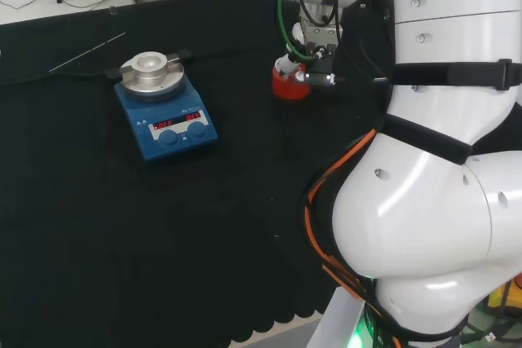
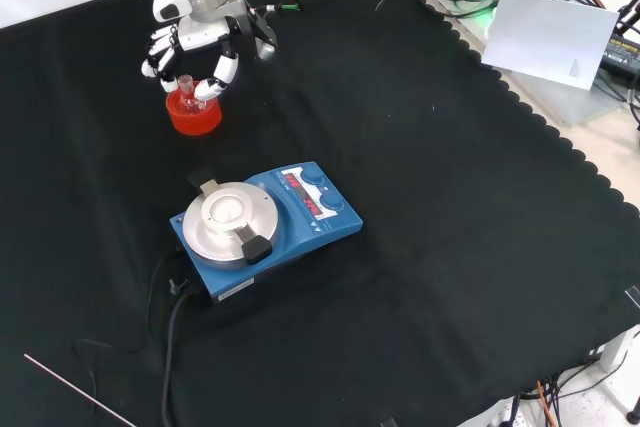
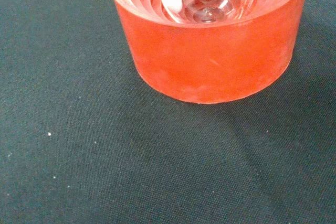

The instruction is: Pick up the round-bottom flask.

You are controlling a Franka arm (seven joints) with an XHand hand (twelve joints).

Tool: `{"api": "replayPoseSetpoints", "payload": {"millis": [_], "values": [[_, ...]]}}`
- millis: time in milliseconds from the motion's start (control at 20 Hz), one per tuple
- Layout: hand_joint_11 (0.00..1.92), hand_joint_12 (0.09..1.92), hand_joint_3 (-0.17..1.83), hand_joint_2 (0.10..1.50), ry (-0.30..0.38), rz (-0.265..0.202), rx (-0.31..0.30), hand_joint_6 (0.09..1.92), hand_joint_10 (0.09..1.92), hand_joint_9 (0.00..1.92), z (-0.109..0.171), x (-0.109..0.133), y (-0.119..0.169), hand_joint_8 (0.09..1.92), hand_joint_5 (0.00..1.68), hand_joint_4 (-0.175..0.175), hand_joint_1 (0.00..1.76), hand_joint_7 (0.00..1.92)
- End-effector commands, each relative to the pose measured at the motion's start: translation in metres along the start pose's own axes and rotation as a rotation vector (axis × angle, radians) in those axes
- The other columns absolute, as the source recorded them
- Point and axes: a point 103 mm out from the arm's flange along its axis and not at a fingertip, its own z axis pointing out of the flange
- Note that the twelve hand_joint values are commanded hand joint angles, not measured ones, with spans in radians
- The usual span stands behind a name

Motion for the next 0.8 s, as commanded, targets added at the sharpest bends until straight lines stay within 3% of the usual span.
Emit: {"api": "replayPoseSetpoints", "payload": {"millis": [50, 800], "values": [[0.0, 1.29, 0.67, 0.73, -0.003, 0.004, -0.001, 0.81, 0.69, 0.26, 0.0004, -0.0005, -0.0005, 0.65, 0.58, -0.063, 0.92, 0.16], [0.0, 1.3, 0.69, 0.74, -0.011, 0.014, -0.015, 0.86, 0.69, 0.27, -0.0004, -0.0023, -0.0018, 0.65, 0.65, -0.064, 0.95, 0.17]]}}
